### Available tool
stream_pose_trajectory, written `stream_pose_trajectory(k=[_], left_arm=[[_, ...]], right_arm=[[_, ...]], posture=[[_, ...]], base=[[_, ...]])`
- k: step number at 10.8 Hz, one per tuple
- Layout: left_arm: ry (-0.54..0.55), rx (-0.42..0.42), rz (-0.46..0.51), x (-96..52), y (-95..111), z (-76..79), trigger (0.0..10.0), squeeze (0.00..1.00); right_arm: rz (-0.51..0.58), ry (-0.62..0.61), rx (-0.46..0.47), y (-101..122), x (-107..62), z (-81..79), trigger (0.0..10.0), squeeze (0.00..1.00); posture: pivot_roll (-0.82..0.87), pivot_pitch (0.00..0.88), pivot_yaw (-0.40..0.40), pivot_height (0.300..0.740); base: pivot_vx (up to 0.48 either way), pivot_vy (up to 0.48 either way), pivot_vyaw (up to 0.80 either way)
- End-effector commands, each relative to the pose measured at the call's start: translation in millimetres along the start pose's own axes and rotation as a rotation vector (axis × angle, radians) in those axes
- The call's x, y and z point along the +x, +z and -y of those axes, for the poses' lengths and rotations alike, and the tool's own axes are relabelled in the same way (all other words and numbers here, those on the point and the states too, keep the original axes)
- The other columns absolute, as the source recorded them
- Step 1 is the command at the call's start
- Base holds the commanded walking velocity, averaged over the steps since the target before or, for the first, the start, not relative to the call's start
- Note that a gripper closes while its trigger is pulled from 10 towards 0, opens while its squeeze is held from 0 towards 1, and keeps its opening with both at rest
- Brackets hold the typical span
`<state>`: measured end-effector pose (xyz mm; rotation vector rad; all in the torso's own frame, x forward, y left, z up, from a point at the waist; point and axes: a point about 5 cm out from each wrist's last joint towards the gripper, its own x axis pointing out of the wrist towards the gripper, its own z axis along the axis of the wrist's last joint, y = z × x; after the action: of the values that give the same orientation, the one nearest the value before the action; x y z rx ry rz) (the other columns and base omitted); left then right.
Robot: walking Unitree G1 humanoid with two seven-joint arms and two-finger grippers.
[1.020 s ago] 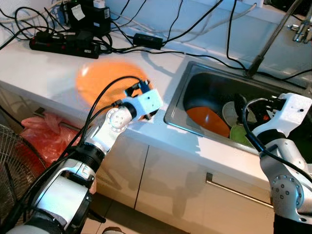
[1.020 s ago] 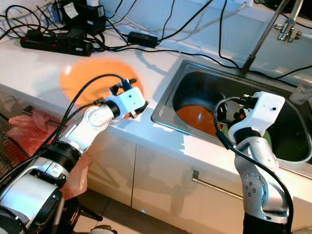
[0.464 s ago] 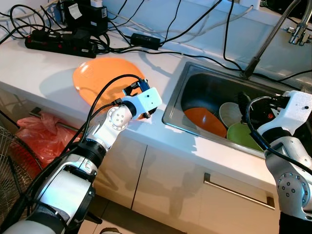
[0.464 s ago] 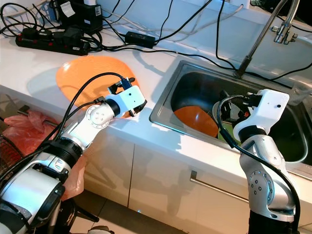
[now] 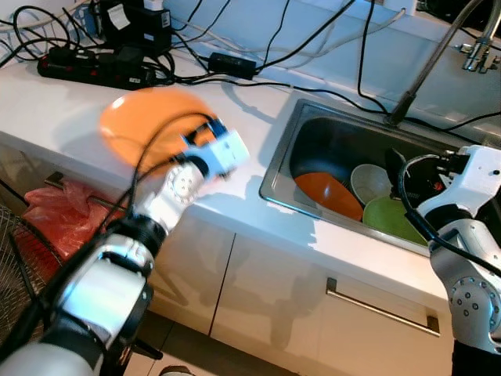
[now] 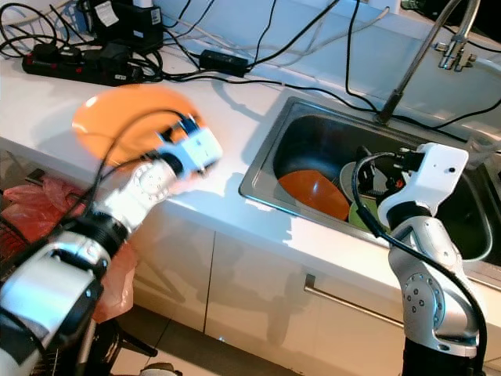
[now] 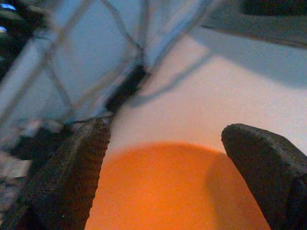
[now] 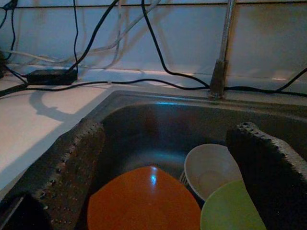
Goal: Kitchen organization
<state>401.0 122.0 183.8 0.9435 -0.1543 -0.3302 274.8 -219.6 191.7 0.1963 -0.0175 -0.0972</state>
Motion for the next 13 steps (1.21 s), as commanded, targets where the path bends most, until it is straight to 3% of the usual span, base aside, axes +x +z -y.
stream_pose_trajectory(k=[1, 4, 6, 9, 10, 12, 13], left_arm=[[0.043, 0.0, 0.028, 4.0, 8.3, -5.4, 10.0, 0.0], [0.059, -0.027, 0.083, 7.9, 21.3, -1.7, 10.0, 0.0], [0.07, -0.061, 0.117, 10.4, 31.4, -17.6, 10.0, 0.0], [0.132, -0.086, 0.059, -0.6, 10.4, -45.9, 10.0, 0.0], [0.117, -0.104, 0.049, -5.9, 4.4, -49.8, 10.0, 0.0], [0.01, -0.109, 0.043, -11.1, -0.5, -39.8, 10.0, 0.0], [-0.127, -0.11, 0.073, -11.2, 6.3, -31.4, 10.0, 0.0]], right_arm=[[0.017, -0.018, -0.016, 5.8, -2.2, 3.6, 10.0, 0.0], [0.018, -0.017, -0.016, 6.2, -1.6, 2.5, 10.0, 0.0], [0.014, -0.017, -0.019, 6.5, -1.7, 3.7, 10.0, 0.0], [-0.002, 0.011, -0.006, 1.4, 3.4, -2.5, 10.0, 0.0], [-0.007, 0.018, 0.0, -0.7, 6.0, -4.3, 10.0, 0.0], [-0.003, 0.038, 0.012, -1.1, 12.0, -10.4, 10.0, 0.0], [-0.002, 0.042, 0.013, -0.9, 14.3, -11.7, 10.0, 0.0]], posture=[[0.2, 0.0, -0.174, 0.74], [0.19, 0.0, -0.174, 0.74], [0.2, 0.0, -0.185, 0.74], [0.25, 0.0, -0.199, 0.74], [0.27, 0.0, -0.201, 0.74], [0.3, 0.0, -0.203, 0.74], [0.3, 0.0, -0.203, 0.74]], base=[[0.0, 0.0, 0.0], [0.0, 0.0, 0.0], [0.0, 0.0, 0.0], [0.0, 0.0, 0.0], [0.0, 0.0, 0.0], [0.0, 0.0, 0.0], [0.0, 0.0, 0.0]])
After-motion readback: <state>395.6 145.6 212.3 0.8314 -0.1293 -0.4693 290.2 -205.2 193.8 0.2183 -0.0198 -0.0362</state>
